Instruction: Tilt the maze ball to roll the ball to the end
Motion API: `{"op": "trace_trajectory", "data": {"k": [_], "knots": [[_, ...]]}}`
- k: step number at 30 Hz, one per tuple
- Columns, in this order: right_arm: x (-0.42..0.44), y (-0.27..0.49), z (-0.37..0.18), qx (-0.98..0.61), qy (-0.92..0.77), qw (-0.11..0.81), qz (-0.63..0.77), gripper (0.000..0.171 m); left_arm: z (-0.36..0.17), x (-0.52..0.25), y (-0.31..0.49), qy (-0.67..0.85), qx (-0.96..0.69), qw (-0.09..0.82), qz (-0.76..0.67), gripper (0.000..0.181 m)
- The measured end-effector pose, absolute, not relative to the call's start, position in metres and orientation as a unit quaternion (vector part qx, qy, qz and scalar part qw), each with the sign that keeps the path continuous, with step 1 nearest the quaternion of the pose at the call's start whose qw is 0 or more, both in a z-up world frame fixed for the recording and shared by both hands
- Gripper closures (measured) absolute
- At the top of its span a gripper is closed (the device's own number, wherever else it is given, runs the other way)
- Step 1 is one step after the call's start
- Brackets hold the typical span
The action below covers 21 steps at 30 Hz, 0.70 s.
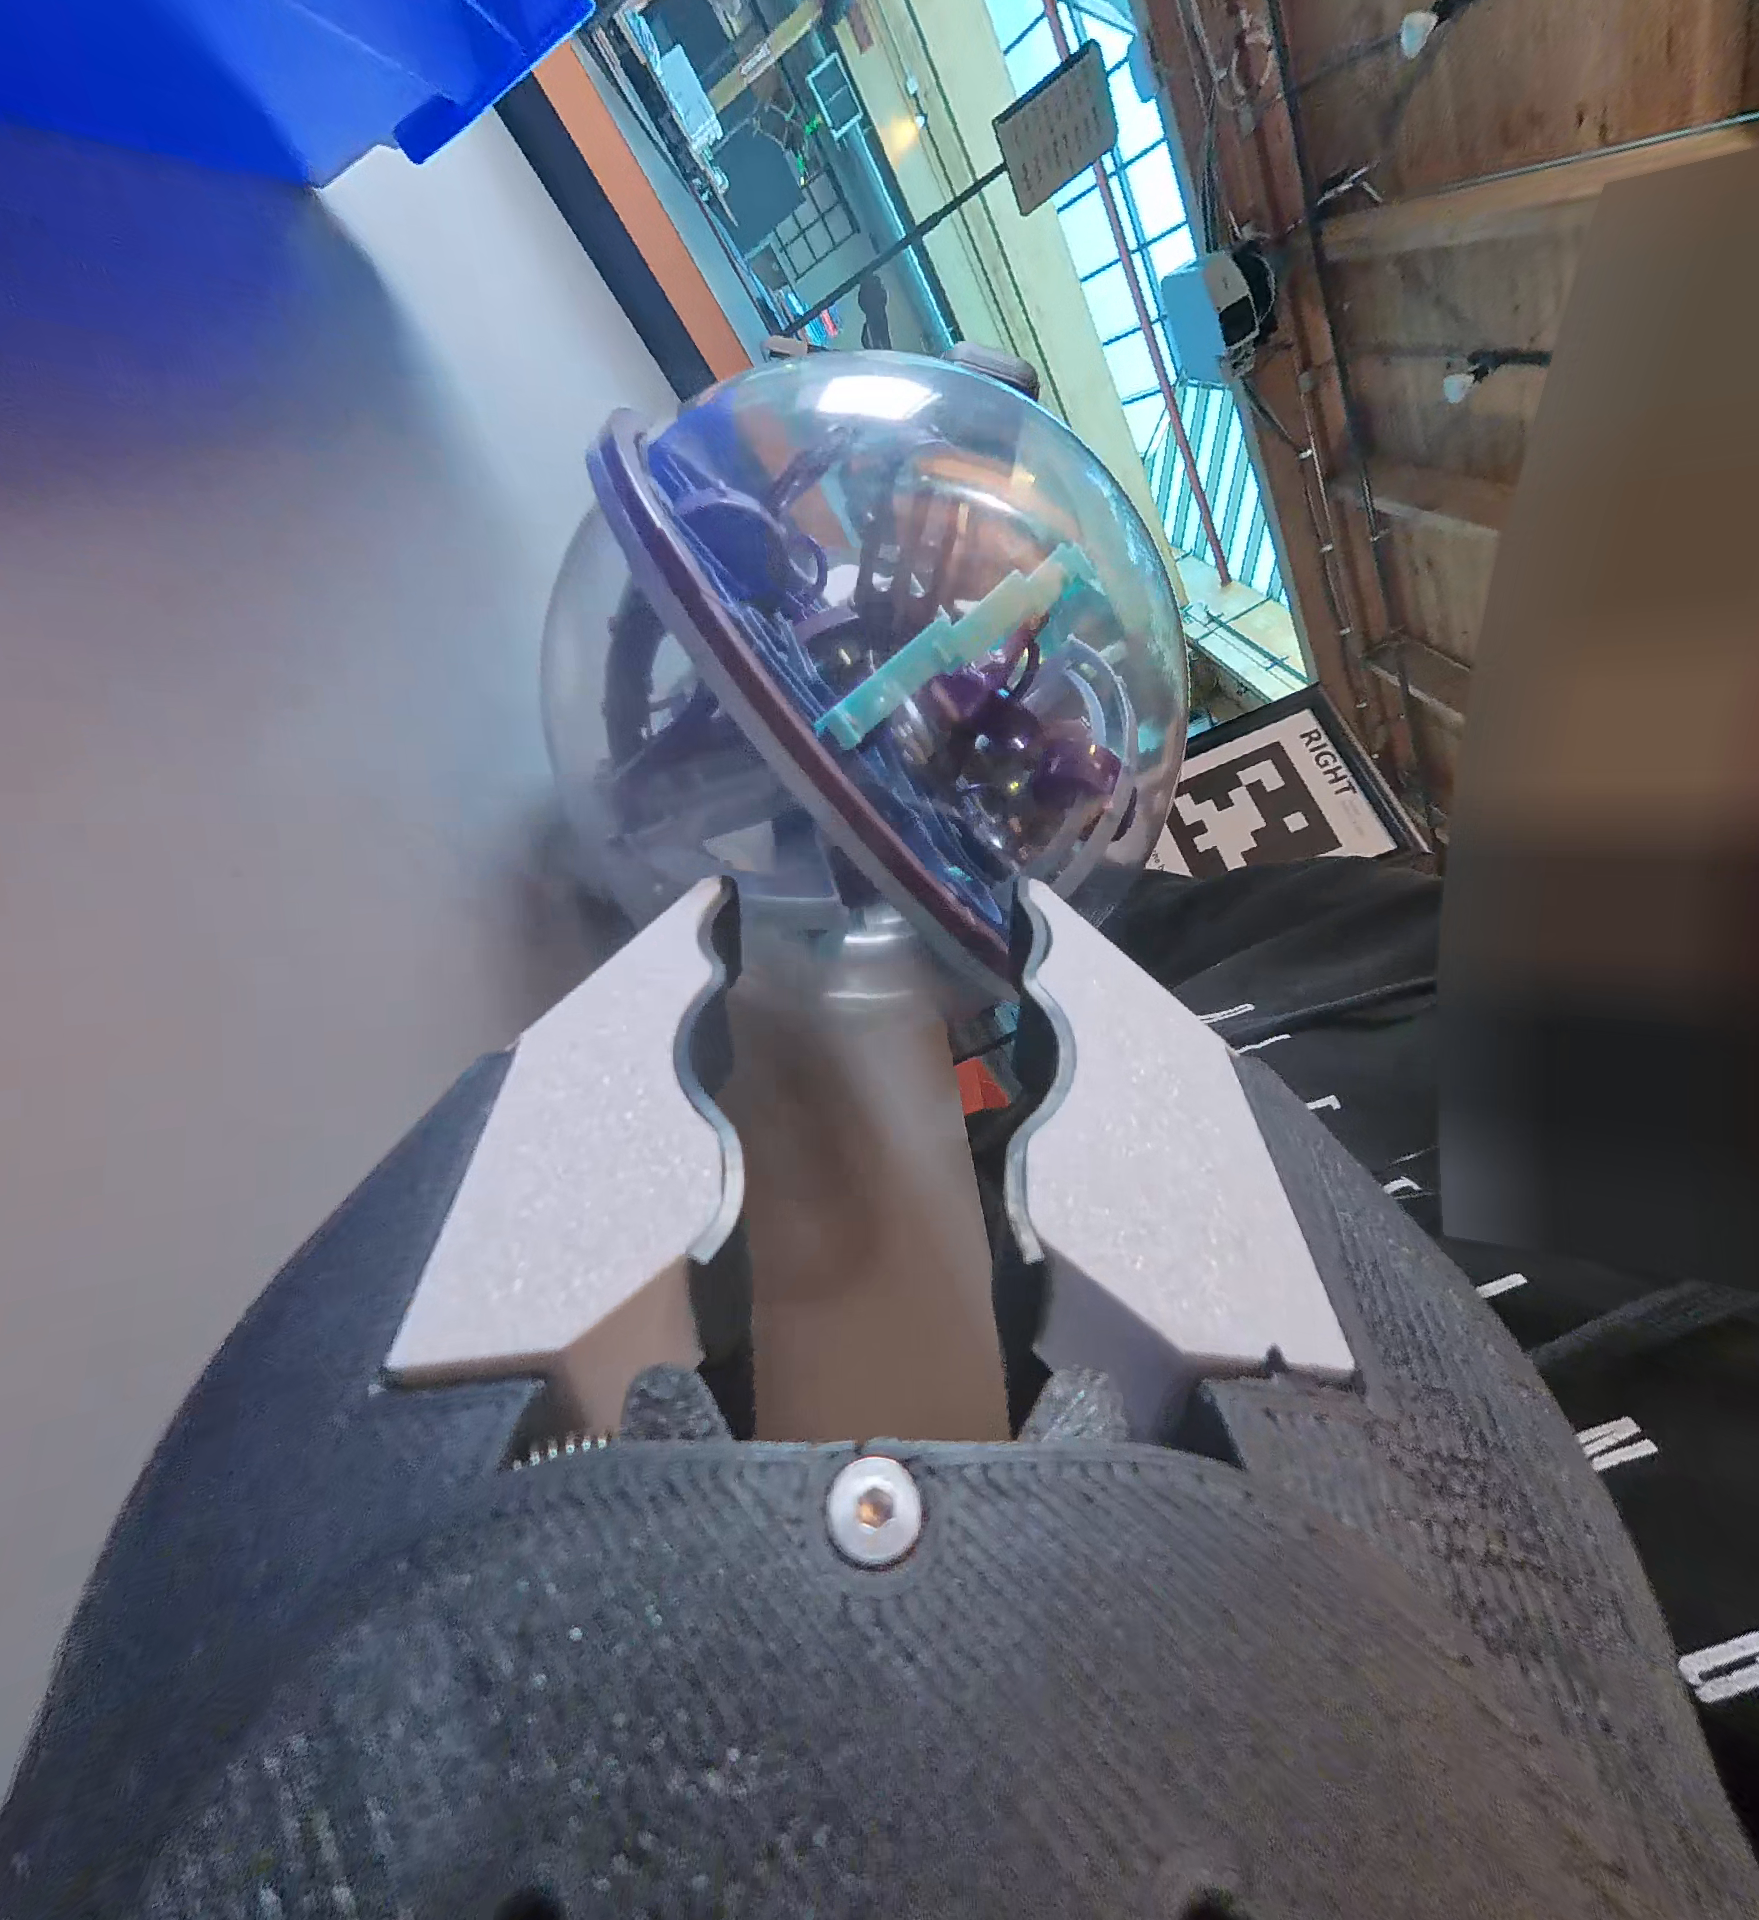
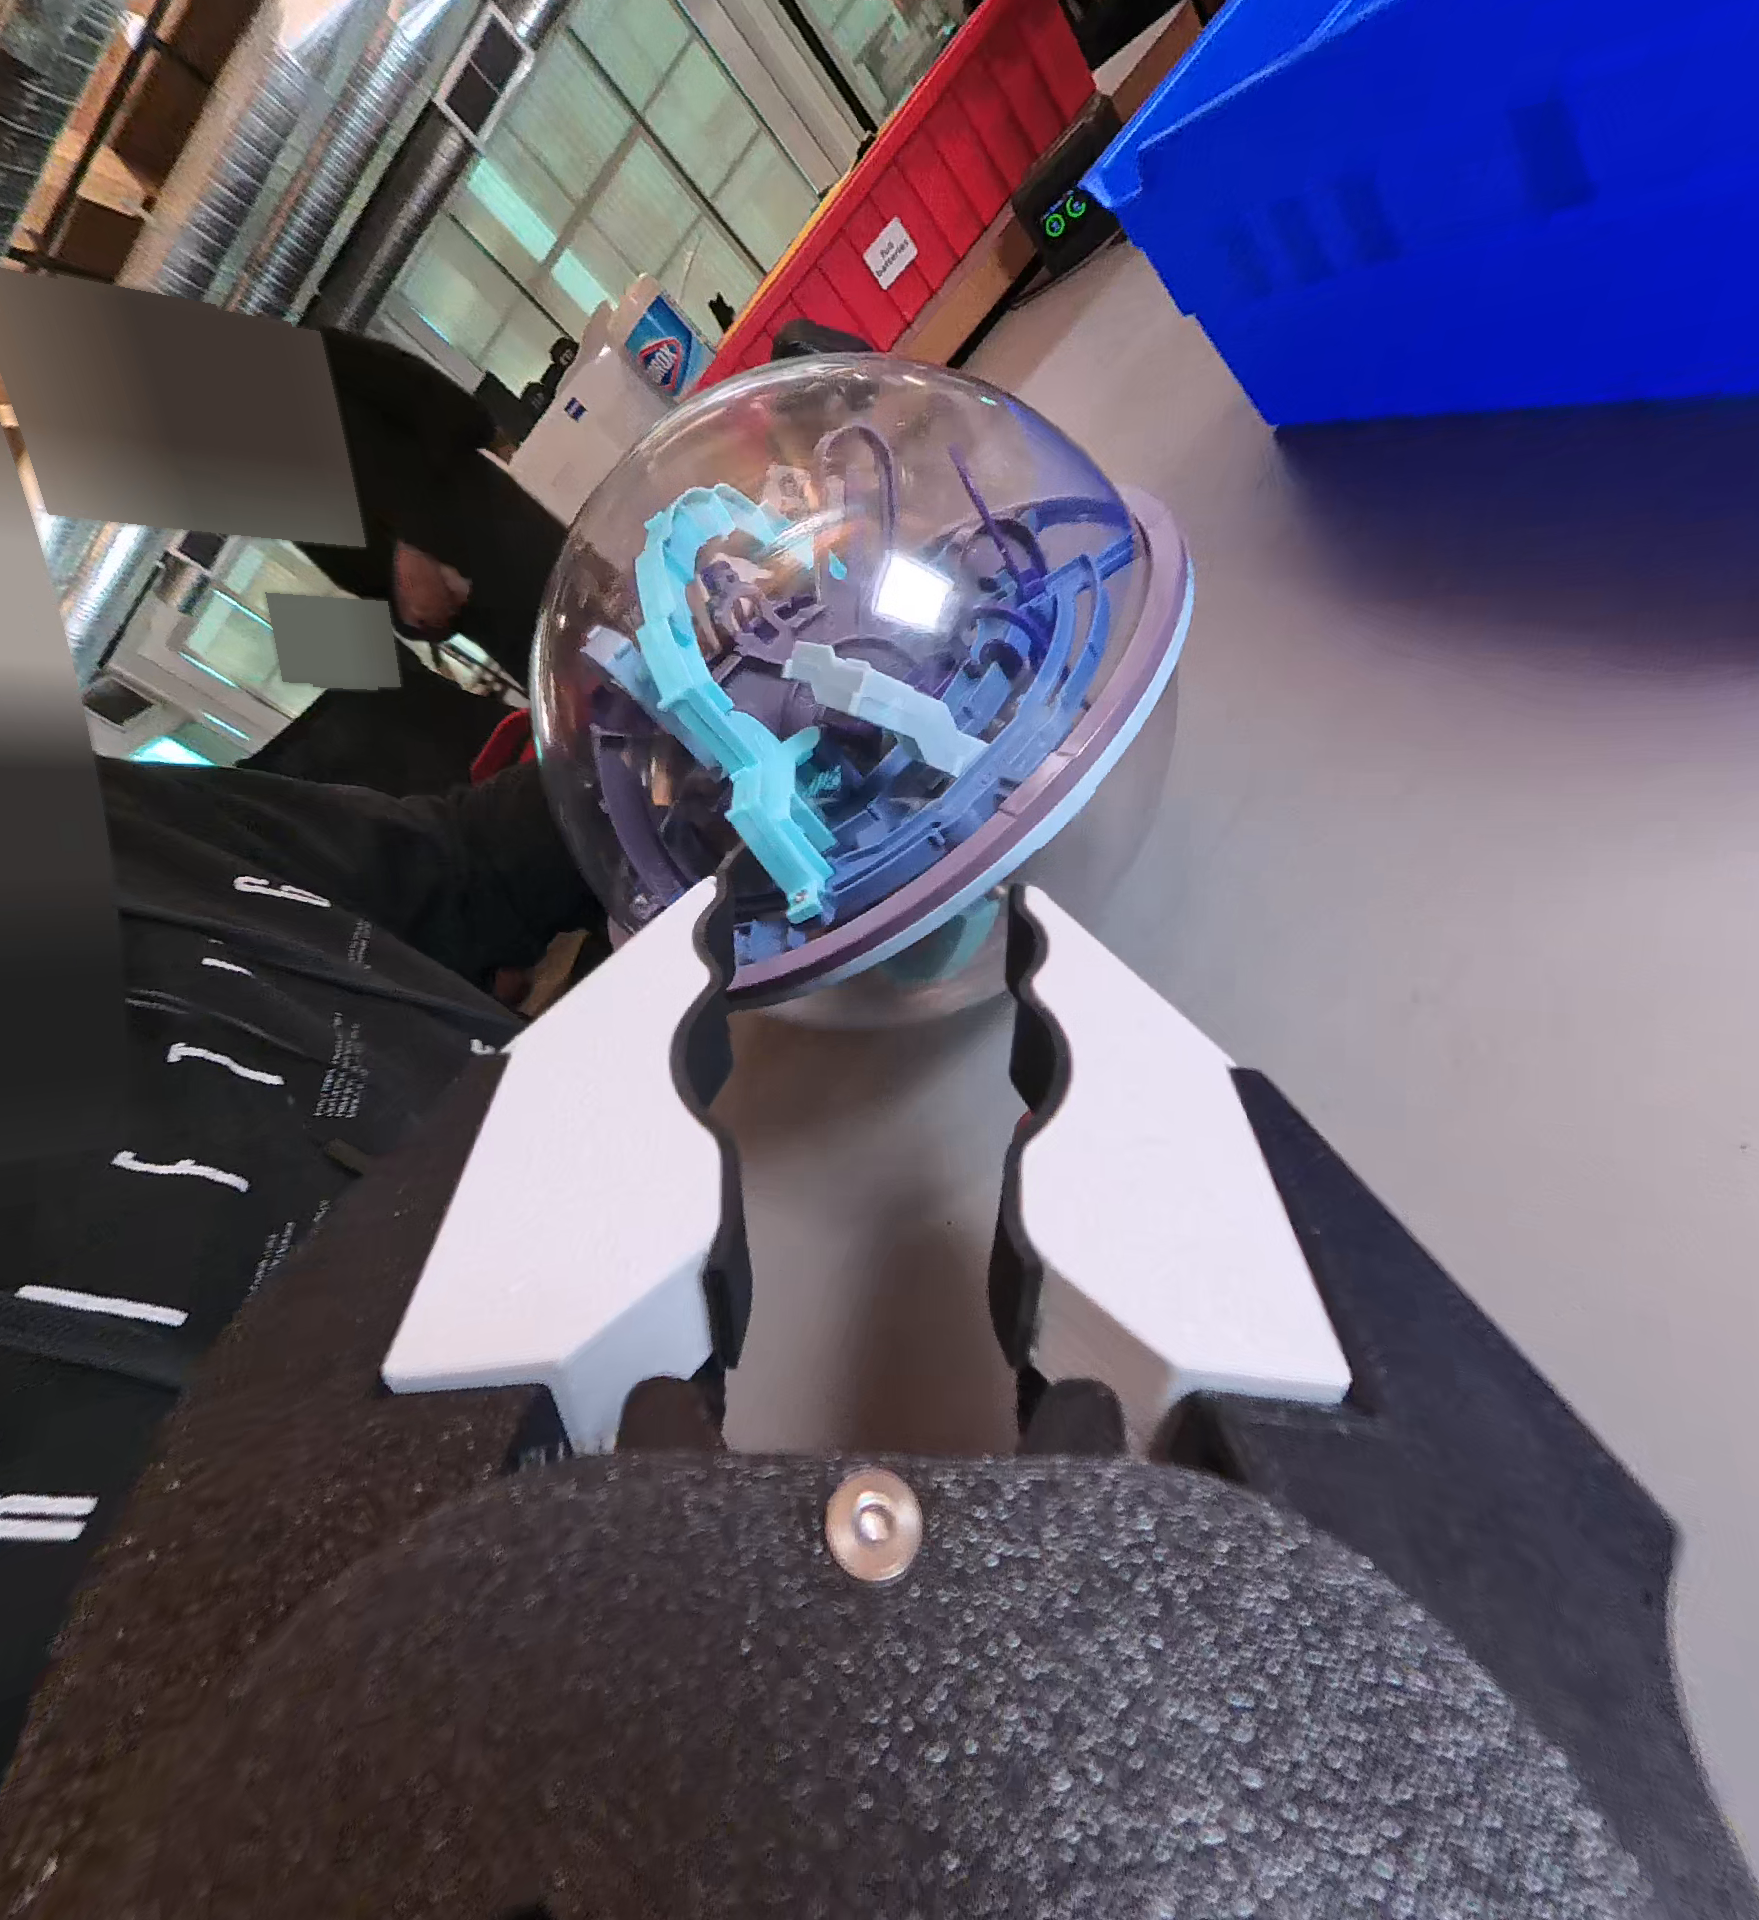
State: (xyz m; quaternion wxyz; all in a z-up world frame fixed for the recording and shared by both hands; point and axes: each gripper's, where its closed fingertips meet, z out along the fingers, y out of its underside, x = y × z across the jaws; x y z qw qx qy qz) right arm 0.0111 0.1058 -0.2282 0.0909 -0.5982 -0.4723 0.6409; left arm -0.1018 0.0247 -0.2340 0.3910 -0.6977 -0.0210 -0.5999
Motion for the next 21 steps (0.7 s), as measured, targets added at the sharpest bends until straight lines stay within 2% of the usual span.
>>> {"op": "trace_trajectory", "data": {"k": [7, 10, 16, 21], "knots": [[0.018, 0.099, -0.230, -0.598, -0.462, 0.070, 0.652, 0.134, -0.232, -0.102, 0.022, -0.046, -0.691, 0.398, -0.601, 0.150], [0.018, 0.098, -0.229, -0.596, -0.454, 0.070, 0.658, 0.148, -0.231, -0.104, 0.019, -0.047, -0.690, 0.413, -0.593, 0.168], [0.014, 0.100, -0.230, -0.597, -0.453, 0.085, 0.657, 0.160, -0.228, -0.107, 0.018, -0.042, -0.693, 0.450, -0.562, 0.171], [0.008, 0.102, -0.210, -0.571, -0.469, 0.136, 0.660, 0.164, -0.197, -0.112, 0.018, -0.009, -0.677, 0.505, -0.535, 0.175]]}}
